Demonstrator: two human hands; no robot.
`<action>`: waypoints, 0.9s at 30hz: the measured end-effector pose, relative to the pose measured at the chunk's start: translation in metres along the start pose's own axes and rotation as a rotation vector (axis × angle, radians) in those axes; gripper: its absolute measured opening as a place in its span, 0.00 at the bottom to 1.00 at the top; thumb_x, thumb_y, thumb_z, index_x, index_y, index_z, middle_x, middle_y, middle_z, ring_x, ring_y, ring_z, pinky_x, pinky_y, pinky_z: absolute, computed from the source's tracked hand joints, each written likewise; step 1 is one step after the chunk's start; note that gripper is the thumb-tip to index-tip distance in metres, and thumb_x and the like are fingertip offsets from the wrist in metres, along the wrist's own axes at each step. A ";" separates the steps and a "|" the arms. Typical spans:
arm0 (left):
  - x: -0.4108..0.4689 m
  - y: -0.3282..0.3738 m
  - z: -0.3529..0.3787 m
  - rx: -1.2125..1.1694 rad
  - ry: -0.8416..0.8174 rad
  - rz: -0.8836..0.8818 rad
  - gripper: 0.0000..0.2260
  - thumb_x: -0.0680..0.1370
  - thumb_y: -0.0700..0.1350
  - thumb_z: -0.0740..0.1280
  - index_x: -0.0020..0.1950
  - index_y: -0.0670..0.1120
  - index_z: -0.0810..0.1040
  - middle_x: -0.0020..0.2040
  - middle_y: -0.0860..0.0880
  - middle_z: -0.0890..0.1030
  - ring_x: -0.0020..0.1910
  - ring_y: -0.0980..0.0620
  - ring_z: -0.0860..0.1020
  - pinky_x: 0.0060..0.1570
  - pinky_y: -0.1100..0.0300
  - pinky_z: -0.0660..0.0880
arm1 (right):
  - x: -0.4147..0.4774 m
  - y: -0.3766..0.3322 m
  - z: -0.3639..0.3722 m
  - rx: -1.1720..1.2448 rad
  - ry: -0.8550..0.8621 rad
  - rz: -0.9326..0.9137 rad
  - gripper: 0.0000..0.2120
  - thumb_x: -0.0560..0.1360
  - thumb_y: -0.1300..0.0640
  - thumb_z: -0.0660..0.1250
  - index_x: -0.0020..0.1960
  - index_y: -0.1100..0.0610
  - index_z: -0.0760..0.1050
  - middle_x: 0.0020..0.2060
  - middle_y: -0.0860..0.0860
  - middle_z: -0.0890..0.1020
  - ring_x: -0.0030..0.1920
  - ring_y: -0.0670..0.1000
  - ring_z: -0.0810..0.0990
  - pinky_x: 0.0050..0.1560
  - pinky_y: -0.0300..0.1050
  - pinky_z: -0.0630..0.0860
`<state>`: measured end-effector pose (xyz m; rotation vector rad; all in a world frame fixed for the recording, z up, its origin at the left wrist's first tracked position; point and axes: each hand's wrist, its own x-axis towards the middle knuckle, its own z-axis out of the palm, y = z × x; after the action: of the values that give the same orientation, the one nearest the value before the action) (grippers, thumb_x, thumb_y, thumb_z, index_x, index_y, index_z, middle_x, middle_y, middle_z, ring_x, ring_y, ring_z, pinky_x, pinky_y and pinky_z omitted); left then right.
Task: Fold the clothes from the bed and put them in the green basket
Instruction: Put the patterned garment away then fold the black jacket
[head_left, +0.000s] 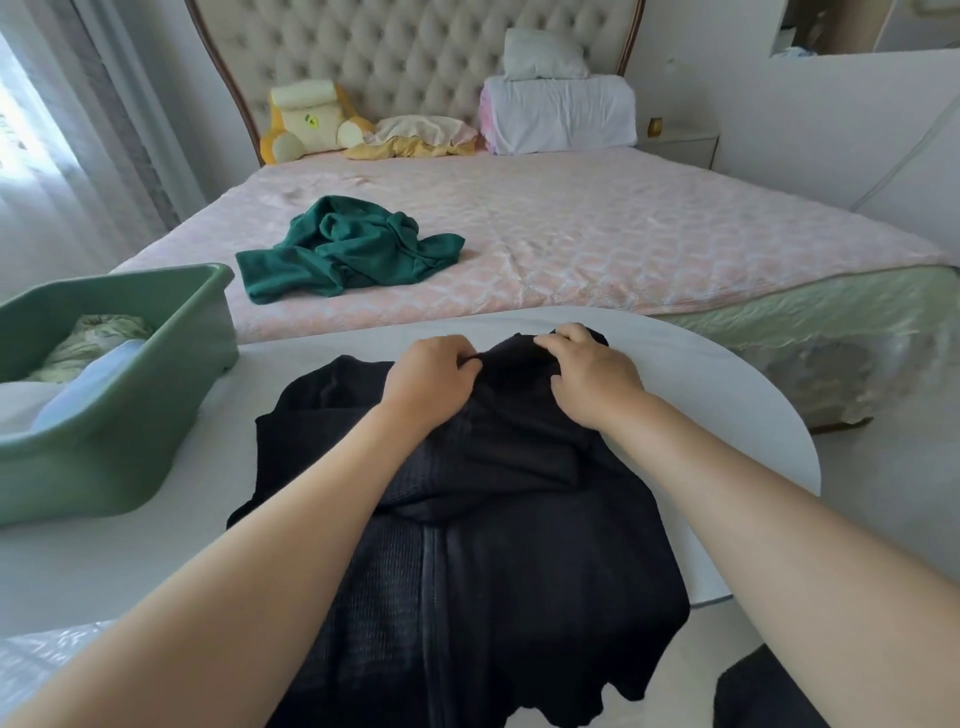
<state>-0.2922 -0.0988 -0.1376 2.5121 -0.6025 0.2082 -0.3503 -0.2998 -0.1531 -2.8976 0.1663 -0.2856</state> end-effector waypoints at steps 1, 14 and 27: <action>0.001 -0.001 -0.004 -0.133 0.009 -0.053 0.06 0.81 0.48 0.63 0.52 0.49 0.79 0.44 0.53 0.80 0.45 0.51 0.78 0.41 0.56 0.73 | 0.003 -0.003 -0.002 -0.027 0.036 -0.003 0.22 0.81 0.59 0.58 0.73 0.47 0.69 0.74 0.48 0.66 0.63 0.55 0.76 0.58 0.50 0.74; -0.025 -0.020 -0.014 0.095 -0.035 -0.049 0.24 0.72 0.36 0.59 0.66 0.51 0.73 0.62 0.48 0.73 0.62 0.45 0.68 0.60 0.50 0.69 | 0.016 -0.038 0.002 -0.148 -0.049 -0.036 0.32 0.77 0.65 0.58 0.78 0.47 0.59 0.74 0.53 0.64 0.60 0.58 0.76 0.56 0.52 0.75; 0.016 -0.003 -0.005 -0.224 0.042 -0.211 0.12 0.78 0.41 0.57 0.58 0.46 0.75 0.52 0.46 0.81 0.51 0.44 0.78 0.53 0.50 0.75 | 0.030 -0.039 -0.015 0.039 0.162 -0.078 0.25 0.75 0.55 0.65 0.70 0.43 0.70 0.73 0.49 0.67 0.70 0.57 0.63 0.69 0.54 0.61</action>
<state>-0.2763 -0.1002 -0.1307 2.3270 -0.3212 0.1077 -0.3207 -0.2692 -0.1247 -2.8451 0.0727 -0.5315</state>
